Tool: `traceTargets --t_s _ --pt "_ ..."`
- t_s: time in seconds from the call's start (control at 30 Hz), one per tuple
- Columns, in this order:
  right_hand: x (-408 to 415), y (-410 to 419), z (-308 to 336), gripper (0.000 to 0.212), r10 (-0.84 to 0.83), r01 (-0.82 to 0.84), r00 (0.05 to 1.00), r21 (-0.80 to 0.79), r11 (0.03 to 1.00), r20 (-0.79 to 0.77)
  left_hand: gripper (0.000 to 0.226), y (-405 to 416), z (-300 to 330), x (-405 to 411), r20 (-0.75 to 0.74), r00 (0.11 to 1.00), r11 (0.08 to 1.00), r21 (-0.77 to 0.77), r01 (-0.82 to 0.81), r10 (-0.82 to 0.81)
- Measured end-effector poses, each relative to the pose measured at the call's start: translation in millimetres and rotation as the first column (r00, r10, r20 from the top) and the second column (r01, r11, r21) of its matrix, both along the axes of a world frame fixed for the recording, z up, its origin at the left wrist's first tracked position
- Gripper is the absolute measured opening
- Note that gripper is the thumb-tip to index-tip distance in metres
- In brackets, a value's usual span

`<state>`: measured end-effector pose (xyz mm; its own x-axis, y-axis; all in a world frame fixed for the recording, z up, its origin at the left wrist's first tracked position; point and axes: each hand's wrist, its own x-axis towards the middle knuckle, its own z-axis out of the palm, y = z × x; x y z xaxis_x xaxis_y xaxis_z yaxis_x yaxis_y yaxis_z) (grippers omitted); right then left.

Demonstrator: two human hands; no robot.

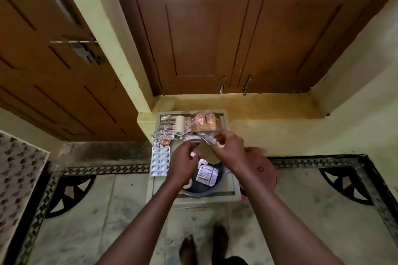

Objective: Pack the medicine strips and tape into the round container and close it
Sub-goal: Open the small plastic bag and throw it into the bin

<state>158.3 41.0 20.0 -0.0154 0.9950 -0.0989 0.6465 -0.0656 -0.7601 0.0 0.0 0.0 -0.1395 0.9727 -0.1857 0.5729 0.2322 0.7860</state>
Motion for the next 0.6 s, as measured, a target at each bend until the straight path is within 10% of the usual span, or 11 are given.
traceTargets --t_s 0.3,0.6 --pt "10.1 58.2 -83.6 0.036 0.277 -0.272 0.907 -0.062 0.96 0.318 0.039 40.5 -43.4 21.0 -0.261 0.964 0.996 -0.047 -0.073 0.058" --pt "12.2 64.6 -91.8 0.016 0.257 -0.27 0.961 0.14 0.953 0.102 0.023 47.2 -58.5 12.9 0.016 0.979 0.975 -0.099 -0.201 0.203"
